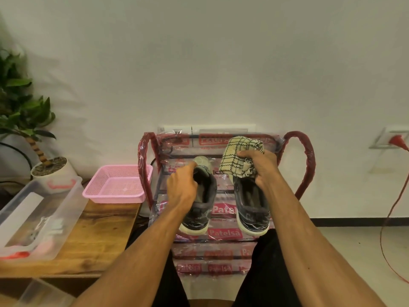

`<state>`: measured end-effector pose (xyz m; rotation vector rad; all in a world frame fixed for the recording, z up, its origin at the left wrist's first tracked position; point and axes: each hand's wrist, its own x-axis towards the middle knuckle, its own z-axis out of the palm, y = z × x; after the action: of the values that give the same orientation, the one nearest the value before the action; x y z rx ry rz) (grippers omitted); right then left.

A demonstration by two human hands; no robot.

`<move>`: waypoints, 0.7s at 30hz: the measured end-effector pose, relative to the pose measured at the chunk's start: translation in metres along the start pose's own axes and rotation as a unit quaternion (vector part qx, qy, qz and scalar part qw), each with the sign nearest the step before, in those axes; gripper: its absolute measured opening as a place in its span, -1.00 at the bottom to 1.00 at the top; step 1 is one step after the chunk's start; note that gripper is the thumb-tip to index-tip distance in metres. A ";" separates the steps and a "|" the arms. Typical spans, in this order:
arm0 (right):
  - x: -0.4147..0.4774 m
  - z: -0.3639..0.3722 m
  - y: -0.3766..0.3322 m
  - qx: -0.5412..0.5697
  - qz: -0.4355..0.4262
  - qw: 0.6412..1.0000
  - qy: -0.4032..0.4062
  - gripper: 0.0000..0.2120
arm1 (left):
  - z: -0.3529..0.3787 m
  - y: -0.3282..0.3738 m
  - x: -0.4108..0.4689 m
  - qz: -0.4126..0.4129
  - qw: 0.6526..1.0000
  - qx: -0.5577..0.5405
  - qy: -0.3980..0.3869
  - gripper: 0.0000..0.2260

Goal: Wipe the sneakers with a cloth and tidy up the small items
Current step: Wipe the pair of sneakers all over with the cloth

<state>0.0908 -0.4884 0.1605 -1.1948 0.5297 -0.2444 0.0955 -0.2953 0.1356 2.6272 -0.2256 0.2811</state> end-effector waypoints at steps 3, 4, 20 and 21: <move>-0.002 0.006 0.003 -0.005 0.001 1.000 -0.003 -0.68 | -0.007 -0.011 0.004 -0.012 1.000 -0.012 0.013 -0.68; -0.003 0.008 0.004 -0.006 0.003 1.000 -0.005 -0.68 | -0.009 -0.013 0.004 -0.014 1.000 -0.013 0.015 -0.68; -0.006 0.018 0.010 -0.019 0.015 1.000 -0.019 -0.69 | -0.013 -0.035 0.000 -0.029 0.999 0.019 0.018 -0.66; -0.006 0.018 0.010 -0.018 0.016 1.000 -0.018 -0.68 | -0.013 -0.035 0.000 -0.023 0.999 0.022 0.014 -0.65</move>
<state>0.0940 -0.4676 0.1577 -1.2222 0.5230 -0.1869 0.1010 -0.2587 0.1309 2.6668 -0.1508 0.3116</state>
